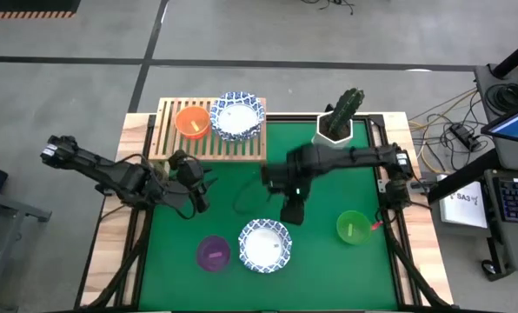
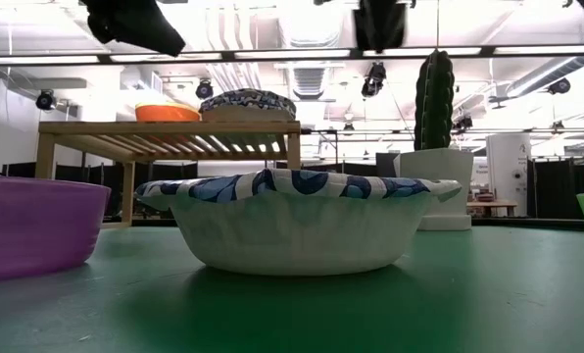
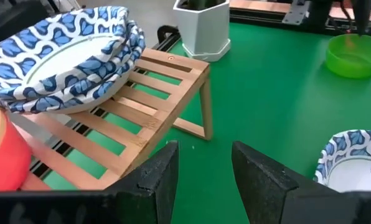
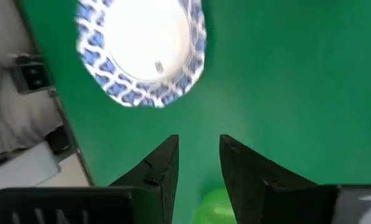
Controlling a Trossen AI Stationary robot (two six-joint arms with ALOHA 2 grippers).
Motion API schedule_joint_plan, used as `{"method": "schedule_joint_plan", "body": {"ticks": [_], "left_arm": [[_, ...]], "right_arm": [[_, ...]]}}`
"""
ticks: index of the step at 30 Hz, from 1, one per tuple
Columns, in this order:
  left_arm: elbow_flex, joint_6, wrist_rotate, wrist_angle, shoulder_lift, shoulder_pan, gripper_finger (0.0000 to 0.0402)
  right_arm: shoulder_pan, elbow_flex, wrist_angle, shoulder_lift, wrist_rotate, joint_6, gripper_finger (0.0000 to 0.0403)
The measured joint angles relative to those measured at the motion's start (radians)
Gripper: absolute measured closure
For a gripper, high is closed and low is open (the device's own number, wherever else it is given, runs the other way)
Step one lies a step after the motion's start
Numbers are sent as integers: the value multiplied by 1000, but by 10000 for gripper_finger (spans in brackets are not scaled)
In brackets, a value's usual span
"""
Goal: Place and stack plates onto a shelf
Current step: Stack the green bowl on top of the yellow bowl on the shelf
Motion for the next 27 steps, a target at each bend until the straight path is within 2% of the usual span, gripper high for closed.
{"method": "schedule_joint_plan", "body": {"ticks": [4, 9, 14, 19, 27], "left_arm": [[0, 0, -34, 1, 1, -57, 269], [0, -20, -135, 3, 3, -166, 269], [2, -6, -236, -1, -7, -281, 269], [21, -19, -287, 3, -27, -355, 269], [21, -25, -293, 4, -25, -406, 269]], "right_arm": [[98, -113, -3, -8, 99, 217, 286], [192, -301, -2, -31, 141, 502, 272], [263, -469, -2, -43, 133, 731, 262], [299, -583, -2, -44, 147, 826, 259], [313, -740, 27, -44, 137, 830, 260]]}}
